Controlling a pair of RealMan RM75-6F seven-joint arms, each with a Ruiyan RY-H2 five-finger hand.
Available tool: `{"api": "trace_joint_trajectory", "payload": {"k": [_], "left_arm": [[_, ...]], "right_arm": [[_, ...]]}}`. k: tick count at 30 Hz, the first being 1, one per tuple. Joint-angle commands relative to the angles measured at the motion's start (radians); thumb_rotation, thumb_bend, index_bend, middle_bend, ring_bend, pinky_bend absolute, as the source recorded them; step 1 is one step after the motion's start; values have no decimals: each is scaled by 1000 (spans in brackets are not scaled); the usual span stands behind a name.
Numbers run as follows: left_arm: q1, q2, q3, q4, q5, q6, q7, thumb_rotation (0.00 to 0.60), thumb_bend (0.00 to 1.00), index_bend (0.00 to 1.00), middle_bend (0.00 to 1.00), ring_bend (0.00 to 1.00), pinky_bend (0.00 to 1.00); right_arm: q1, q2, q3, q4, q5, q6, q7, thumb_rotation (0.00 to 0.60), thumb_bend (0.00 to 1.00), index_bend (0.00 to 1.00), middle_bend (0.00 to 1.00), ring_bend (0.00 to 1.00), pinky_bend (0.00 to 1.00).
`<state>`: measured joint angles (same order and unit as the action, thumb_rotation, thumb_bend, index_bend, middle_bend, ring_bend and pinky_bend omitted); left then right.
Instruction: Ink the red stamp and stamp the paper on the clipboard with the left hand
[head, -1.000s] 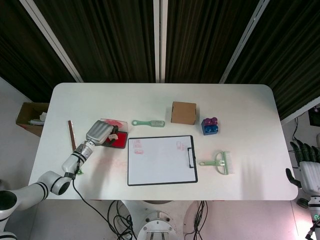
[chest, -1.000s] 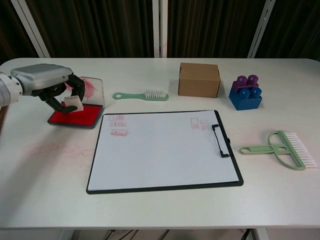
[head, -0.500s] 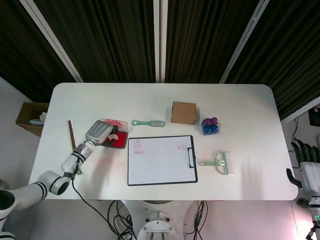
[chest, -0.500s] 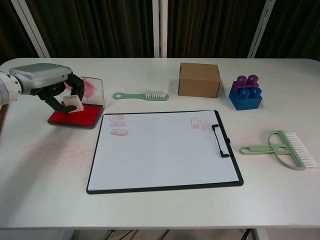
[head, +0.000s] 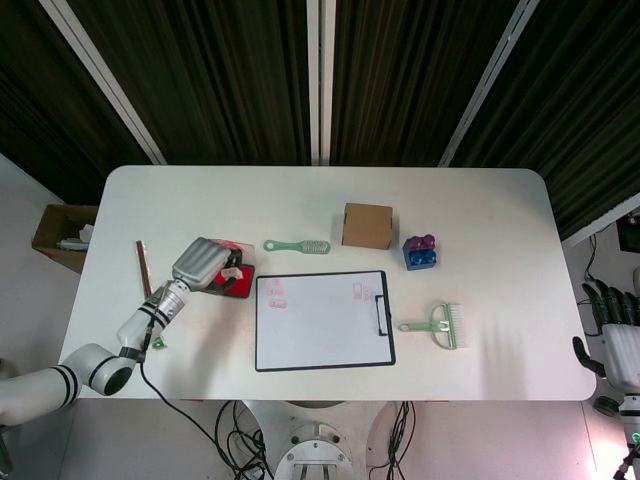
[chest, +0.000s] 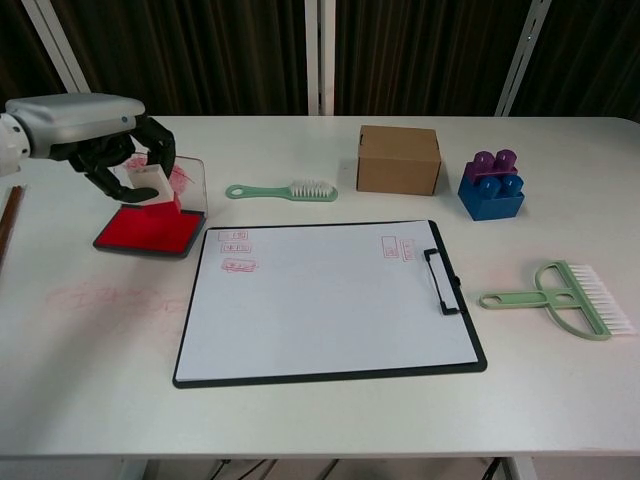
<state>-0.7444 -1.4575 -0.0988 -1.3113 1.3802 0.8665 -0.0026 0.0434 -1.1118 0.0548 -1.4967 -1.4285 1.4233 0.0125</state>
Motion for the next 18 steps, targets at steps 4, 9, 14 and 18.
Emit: {"api": "trace_joint_trajectory", "payload": {"k": [4,9,14,18], "left_arm": [[6,15,17,-113,20,32,69,600,435,748,773,852,922],[-1,-8,31,-166,26,26,123,600,436,748,773,853,922],[-17,-62,31,-149,11,11,178,600,436,748,773,854,922],[-26,-89,31,-134,10,4,192,600,436,748,773,855,922]], "right_arm": [[-7,2,-3,14,-6,7,21,600,317,0,0,0,0],[-10,0,-7,26,-11,9,37,600,317,0,0,0,0],[-13,-2,-10,34,-17,13,50,600,318,0,0,0,0],[-15,-2,-9,41,-13,12,56,600,318,0,0,0,0]]}}
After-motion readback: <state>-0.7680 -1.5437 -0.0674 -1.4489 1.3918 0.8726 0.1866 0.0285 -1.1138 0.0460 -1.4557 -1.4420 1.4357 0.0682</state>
